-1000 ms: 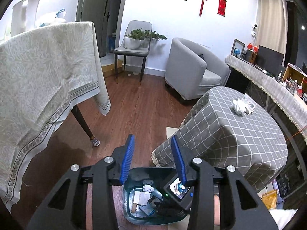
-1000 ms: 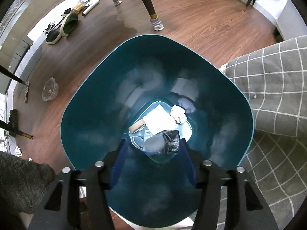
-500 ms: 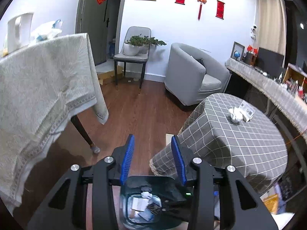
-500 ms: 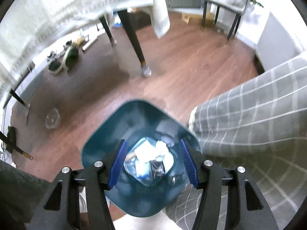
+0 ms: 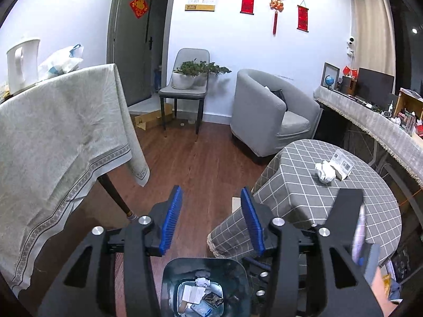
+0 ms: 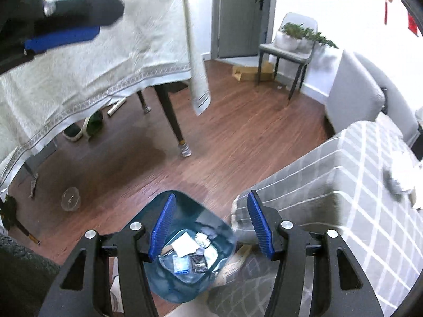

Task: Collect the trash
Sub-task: 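Move both grippers back over the table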

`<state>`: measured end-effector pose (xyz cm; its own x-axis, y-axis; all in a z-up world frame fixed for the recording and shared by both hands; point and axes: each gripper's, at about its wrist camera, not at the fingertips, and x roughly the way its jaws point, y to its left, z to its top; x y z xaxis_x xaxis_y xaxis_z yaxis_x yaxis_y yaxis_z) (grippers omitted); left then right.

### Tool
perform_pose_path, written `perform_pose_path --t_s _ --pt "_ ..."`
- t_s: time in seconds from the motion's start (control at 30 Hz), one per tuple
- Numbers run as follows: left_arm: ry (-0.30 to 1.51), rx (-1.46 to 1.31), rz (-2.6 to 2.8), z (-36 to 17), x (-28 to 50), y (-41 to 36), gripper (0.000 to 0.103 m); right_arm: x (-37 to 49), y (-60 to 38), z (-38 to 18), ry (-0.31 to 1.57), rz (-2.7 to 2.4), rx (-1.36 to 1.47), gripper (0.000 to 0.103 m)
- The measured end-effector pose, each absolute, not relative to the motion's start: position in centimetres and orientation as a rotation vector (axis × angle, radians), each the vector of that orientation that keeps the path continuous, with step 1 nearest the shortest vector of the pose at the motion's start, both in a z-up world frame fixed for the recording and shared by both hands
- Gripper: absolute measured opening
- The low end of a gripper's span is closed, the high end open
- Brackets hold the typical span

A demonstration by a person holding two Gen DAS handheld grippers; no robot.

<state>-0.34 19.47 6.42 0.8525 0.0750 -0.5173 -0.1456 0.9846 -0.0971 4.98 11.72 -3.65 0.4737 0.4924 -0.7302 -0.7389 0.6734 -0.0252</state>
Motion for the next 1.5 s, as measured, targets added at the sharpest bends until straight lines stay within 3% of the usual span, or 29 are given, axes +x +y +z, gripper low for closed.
perform_pose_path --t_s 0.23,0.4,1.5 --pt "0.552 -0.140 0.077 6.2 1.5 17.8 0.065 6.5 7.5 -1.5 0.700 0.695 -0.332 0.058" --pt "0.540 -0.115 0.060 6.2 2.5 16.1 0.075 7.9 4.8 -0.3 0.673 0.644 -0.294 0.066" --pt "0.589 -0.077 -0.139 3.7 14.4 4.2 0.091 17.1 -9.1 1.4 0.641 0.466 -0.237 0.075"
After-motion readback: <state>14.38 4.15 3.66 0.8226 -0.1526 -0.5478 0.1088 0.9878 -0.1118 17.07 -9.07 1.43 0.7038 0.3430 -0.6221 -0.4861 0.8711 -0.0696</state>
